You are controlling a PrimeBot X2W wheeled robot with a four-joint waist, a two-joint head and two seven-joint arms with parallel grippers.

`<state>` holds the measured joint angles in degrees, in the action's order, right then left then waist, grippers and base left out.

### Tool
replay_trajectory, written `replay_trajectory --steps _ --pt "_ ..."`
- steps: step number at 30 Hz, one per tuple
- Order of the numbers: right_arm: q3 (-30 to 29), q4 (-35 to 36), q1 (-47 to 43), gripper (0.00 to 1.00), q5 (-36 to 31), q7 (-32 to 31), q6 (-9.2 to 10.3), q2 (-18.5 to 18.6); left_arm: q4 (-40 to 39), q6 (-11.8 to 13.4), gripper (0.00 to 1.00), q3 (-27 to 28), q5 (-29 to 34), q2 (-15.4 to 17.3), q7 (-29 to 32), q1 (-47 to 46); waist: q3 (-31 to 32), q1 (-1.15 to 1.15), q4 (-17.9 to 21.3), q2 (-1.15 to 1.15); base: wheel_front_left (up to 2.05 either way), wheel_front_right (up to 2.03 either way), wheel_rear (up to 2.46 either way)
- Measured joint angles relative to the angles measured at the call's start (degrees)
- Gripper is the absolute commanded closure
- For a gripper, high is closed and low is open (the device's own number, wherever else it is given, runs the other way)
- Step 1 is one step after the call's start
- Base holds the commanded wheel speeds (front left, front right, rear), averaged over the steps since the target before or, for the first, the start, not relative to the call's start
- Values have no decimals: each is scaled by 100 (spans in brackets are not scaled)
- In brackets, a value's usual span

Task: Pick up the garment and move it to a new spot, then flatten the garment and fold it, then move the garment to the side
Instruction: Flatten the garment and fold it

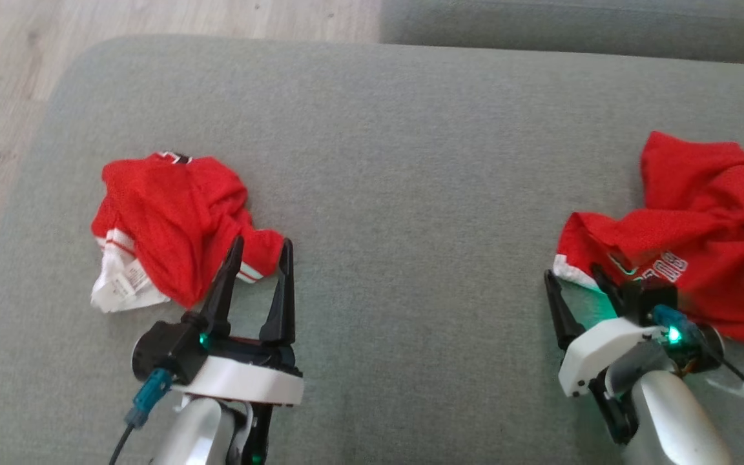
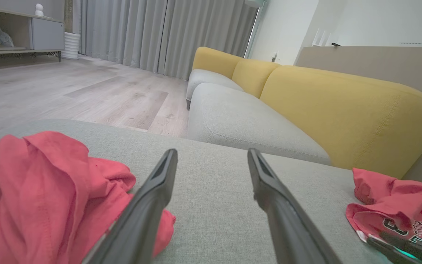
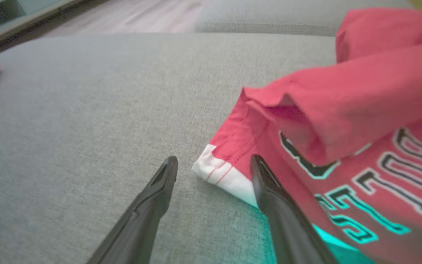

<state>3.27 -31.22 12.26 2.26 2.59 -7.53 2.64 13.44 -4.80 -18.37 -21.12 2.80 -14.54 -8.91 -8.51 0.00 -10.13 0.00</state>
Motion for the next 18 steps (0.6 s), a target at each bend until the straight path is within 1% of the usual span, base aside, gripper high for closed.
replay_trajectory --steps 4,8,9,10,11,15,18 --pt "-147 -374 261 0 -171 -109 0 5 15 0 0 -58 -15 0 0 -63 -141 0 -112 0 0 0 0" --pt "-204 -664 589 0 -148 -137 0 15 14 4 0 -118 -47 -1 0 -93 -252 1 -196 0 0 0 0" --pt "-205 -739 648 8 -75 -164 0 19 14 8 0 -126 -76 -1 0 -108 -266 0 -212 0 0 0 0" --pt "-205 -797 694 59 -48 -167 0 22 14 8 0 -135 -76 0 0 -125 -277 0 -224 0 0 0 0" --pt "-211 -840 732 100 -47 -166 0 25 14 9 0 -138 -76 -1 0 -140 -283 0 -230 0 0 0 0" --pt "-236 -1015 848 100 30 -147 0 60 16 25 0 -133 -76 -1 0 -147 -279 0 -200 0 0 0 0" --pt "-225 -1102 872 100 133 -16 0 62 21 24 0 -121 -75 -1 0 -147 -253 0 -134 0 0 0 0"
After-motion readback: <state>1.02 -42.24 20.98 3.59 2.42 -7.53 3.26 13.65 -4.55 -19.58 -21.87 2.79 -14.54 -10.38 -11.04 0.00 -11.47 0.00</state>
